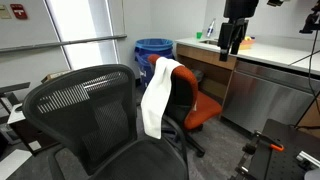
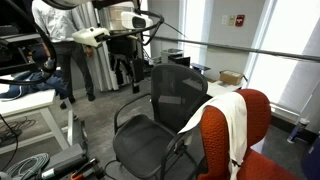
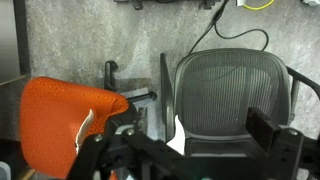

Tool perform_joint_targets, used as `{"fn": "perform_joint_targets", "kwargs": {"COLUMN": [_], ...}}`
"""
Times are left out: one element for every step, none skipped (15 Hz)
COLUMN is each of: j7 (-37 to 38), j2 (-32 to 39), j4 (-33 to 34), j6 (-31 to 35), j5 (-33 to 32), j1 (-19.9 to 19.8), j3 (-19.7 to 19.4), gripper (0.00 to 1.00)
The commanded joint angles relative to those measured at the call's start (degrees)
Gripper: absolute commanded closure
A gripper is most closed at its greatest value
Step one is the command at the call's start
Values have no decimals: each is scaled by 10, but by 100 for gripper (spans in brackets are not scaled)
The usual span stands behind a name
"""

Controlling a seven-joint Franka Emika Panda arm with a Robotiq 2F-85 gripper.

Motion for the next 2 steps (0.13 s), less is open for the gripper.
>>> {"fn": "perform_joint_targets", "kwargs": {"j7": [-3, -3], "j2": [1, 1], "j4": [1, 1], "j6": [-1, -1], "j5": [4, 4], "j1": [-7, -7], "j3": [6, 6], "gripper": [0, 0]}}
